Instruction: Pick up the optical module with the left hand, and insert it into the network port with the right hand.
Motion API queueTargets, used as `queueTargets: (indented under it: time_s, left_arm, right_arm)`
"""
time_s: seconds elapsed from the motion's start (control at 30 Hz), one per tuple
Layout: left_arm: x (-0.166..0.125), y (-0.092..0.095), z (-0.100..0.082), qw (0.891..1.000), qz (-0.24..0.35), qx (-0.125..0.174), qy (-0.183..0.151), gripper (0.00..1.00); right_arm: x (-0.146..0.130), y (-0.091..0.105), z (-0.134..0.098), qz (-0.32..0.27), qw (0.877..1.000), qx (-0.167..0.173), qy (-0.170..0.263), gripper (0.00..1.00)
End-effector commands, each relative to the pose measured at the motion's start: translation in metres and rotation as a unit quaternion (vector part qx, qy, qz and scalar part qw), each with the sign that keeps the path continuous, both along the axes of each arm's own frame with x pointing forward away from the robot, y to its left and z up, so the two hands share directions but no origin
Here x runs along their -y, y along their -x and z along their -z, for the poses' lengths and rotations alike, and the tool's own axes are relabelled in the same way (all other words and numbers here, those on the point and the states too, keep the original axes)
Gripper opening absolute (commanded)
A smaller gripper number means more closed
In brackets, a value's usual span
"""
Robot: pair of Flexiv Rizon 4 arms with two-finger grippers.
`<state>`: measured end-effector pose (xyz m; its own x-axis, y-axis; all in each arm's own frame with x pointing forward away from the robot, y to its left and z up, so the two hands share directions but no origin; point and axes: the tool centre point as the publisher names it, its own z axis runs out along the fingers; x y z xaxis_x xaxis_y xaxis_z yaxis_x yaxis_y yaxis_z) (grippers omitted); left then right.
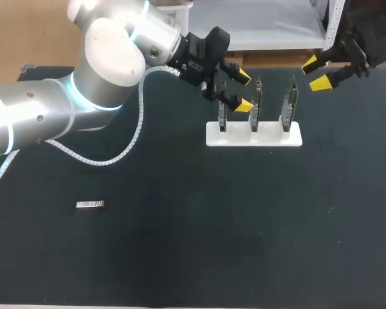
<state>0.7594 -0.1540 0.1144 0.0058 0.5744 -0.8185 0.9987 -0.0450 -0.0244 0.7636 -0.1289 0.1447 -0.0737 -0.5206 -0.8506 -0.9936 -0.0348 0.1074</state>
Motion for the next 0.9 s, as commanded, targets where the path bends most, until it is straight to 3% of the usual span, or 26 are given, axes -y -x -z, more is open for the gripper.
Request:
queueTargets:
  time_s: [0.03, 0.43, 0.7, 0.9]
  left_arm:
    - [0.001, -0.002, -0.001, 1.0, 0.002, -0.002, -0.002, 1.0]
    - [0.0, -0.003, -0.006, 1.0, 0.0, 0.004, -0.001, 1.0]
    - [-0.014, -0.006, -0.041, 0.999, -0.018, 0.033, 0.027, 1.0]
    - [-0.043, 0.003, -0.072, 0.998, -0.014, 0.066, 0.005, 1.0]
  right_arm:
    - [0.0, -0.001, 0.0, -0.001, 1.0, -0.001, 0.0, 1.0]
    - [0.0, -0.001, 0.0, -0.001, 1.0, -0.001, 0.0, 1.0]
    - [0.0, -0.001, 0.0, -0.001, 1.0, -0.001, 0.0, 1.0]
    - [0.0, -0.001, 0.0, -0.001, 1.0, -0.001, 0.0, 1.0]
